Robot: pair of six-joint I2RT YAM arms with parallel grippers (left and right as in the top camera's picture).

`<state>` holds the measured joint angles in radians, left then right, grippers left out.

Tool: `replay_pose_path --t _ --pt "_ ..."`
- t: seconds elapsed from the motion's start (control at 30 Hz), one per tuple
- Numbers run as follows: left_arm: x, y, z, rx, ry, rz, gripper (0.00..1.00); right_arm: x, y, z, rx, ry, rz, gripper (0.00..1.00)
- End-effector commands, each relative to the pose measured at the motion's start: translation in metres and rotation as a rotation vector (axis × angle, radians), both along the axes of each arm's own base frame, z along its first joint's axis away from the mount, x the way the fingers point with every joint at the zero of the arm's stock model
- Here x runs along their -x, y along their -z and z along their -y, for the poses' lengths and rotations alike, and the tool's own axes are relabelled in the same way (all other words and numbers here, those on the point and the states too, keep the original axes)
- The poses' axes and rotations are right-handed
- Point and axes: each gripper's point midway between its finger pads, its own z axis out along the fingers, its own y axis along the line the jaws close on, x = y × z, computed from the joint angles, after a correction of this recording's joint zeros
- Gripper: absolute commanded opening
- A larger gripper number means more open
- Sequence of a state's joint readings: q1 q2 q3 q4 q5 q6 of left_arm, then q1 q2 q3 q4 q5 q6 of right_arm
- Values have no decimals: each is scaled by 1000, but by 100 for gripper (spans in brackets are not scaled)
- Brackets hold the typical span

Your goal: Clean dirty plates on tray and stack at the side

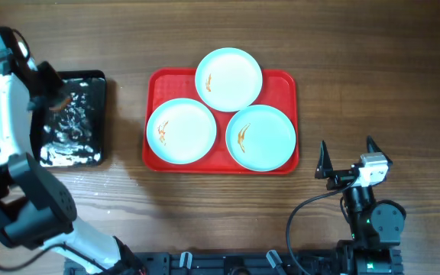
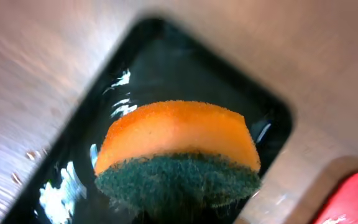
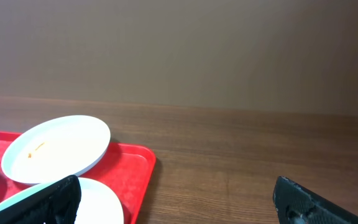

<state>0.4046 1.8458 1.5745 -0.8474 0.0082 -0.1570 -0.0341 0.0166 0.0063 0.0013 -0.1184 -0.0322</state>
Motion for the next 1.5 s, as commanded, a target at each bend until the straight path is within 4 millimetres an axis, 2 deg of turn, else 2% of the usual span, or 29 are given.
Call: replay_pose_path --t 0.0,0.07,0.13,0.2,0.27,0.33,0.43,0.6,0.63,0.67,0.7,0.73,0.8,0.9,0.97,1.03,1.1,1.17,1.23,1.33,1.4,1.43,1.47 --pt "-17 -134 -1 -142 36 340 4 0 -2 4 18 21 11 100" --pt "-17 -173 5 -168 57 461 4 0 -2 4 18 21 11 100" --pt "-15 -201 11 -183 77 544 4 0 -2 4 18 21 11 100" --pt "-13 -211 17 -177 94 573 4 0 -2 4 18 21 11 100" --pt "-12 -207 18 -166 99 563 4 0 -2 4 18 21 12 100" --pt "-12 -188 18 -152 106 516 4 0 -2 4 18 21 11 100" --pt "-11 -138 19 -125 139 393 4 0 -2 4 18 21 11 100" --pt "1 -10 24 -27 174 143 4 0 -2 4 18 20 11 100" --pt "4 5 25 -11 174 110 4 0 -2 4 18 21 11 100" --pt "6 12 25 -11 192 91 4 0 -2 4 18 21 11 100" --pt "4 9 24 -19 197 99 4 0 -2 4 18 21 11 100" --pt "1 -3 24 -36 218 127 4 0 -2 4 18 21 11 100" --pt "-8 -45 23 -77 231 222 4 0 -2 4 18 21 12 100" --pt "-19 -129 37 -109 294 439 4 0 -2 4 18 20 11 100" --pt "-18 -184 47 -154 334 582 4 0 -2 4 18 20 11 100" --pt "-12 -221 50 -212 342 676 4 0 -2 4 18 20 11 100" --pt "-6 -235 53 -249 360 704 4 0 -2 4 18 21 12 100" --pt "-3 -226 54 -257 386 666 4 0 -2 4 18 21 11 100" --pt "-3 -201 53 -246 420 583 4 0 -2 4 18 21 11 100" --pt "-4 -141 47 -191 428 425 4 0 -2 4 18 20 11 100" --pt "-4 -91 41 -142 407 308 4 0 -2 4 18 21 11 100" --pt "-1 -58 39 -109 395 235 4 0 -2 4 18 21 11 100" --pt "1 -39 38 -91 390 193 4 0 -2 4 18 21 11 100"
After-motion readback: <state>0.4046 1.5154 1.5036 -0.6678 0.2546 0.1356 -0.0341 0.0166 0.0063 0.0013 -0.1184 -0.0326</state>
